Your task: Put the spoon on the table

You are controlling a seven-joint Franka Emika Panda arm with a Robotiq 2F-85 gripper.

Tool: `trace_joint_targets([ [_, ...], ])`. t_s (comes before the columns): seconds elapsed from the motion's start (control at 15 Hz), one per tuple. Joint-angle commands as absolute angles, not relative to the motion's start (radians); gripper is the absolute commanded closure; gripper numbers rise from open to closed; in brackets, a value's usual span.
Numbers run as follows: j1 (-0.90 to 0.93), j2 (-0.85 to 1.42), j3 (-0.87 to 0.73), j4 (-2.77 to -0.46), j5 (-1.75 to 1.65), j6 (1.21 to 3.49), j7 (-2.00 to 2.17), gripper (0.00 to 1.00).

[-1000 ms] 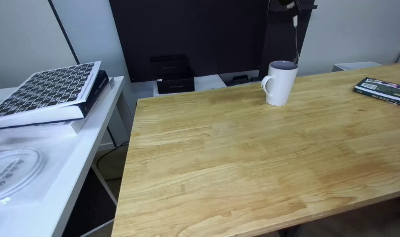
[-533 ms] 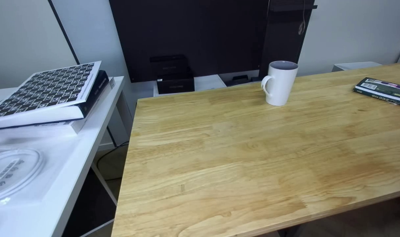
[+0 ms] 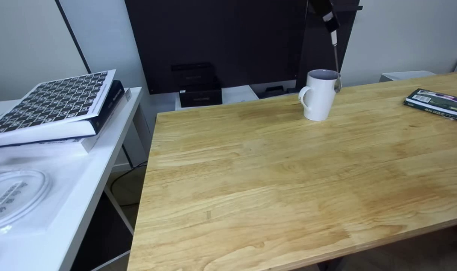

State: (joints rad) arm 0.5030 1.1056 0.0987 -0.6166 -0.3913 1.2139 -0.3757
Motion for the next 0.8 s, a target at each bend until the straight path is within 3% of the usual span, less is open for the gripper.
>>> trace_joint_targets([
  [0.0, 0.504, 1.128, 0.134, -0.624, -0.369, 1.28, -0.42, 0.96],
  [0.73, 0.498, 1.212, 0.162, -0.61, -0.324, 1.376, -0.506, 0.96],
])
